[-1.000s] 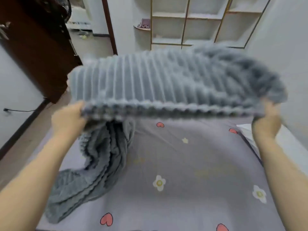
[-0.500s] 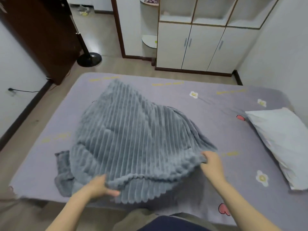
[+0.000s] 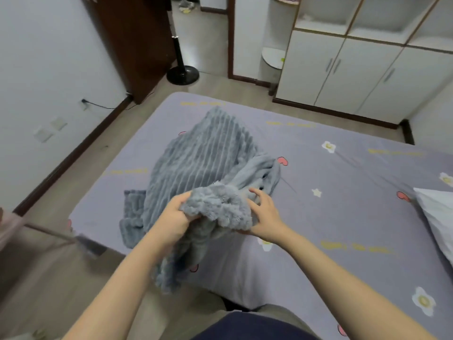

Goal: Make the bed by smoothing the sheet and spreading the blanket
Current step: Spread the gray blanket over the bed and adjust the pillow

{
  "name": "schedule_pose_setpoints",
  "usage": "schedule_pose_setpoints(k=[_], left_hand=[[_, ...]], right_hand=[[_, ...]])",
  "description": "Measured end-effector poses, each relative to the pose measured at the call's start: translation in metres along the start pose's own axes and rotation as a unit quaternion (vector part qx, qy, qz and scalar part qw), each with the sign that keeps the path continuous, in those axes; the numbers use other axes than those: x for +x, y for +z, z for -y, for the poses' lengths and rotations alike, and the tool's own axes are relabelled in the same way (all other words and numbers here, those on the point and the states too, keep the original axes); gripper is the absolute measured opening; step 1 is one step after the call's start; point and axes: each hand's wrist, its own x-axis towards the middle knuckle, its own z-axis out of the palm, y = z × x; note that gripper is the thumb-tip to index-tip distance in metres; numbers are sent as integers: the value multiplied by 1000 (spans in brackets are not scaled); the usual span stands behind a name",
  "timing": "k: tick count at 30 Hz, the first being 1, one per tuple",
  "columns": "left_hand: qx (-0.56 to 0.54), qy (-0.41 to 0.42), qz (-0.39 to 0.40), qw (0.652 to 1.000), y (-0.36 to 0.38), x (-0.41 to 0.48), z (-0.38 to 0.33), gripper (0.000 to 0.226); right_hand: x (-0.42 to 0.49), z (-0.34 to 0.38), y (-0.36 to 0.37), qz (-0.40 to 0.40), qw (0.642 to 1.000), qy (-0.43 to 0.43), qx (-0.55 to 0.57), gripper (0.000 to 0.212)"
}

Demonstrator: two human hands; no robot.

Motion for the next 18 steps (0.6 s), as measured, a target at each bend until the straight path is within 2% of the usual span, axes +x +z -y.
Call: schedule_pose_setpoints(k=[2, 5, 7, 9, 11, 13, 15, 16, 18], left_hand=[[-32, 31, -22, 999, -16, -18, -18, 26], [-100, 53, -109, 988, -42, -35, -31, 22], [-142, 60, -166, 974, -60, -46, -33, 23], [-140, 66, -227, 962, -80, -58, -33, 23], [-98, 55, -303, 946, -99, -73, -31, 24], [-33, 7, -401, 915, -121, -89, -20, 21], [29, -55, -454, 889, -136, -103, -5, 19], [58, -74, -447, 890, -139, -108, 1, 29], [89, -68, -399, 910, -134, -111, 13, 67]], right_hand=[[9, -6, 13, 47, 999, 6, -25, 79], [32, 2, 30, 94, 994, 15, -60, 71], [49, 16, 42, 122, 988, -5, -95, 58], [63, 30, 48, 152, 984, -25, -86, 46], [74, 36, 46, 172, 985, -16, -28, 44], [88, 42, 33, 145, 989, 19, 10, 31], [99, 58, 14, 67, 995, 56, 56, 10], [101, 73, 3, 29, 994, 63, 87, 6], [95, 115, -18, 15, 990, 27, 138, 18]])
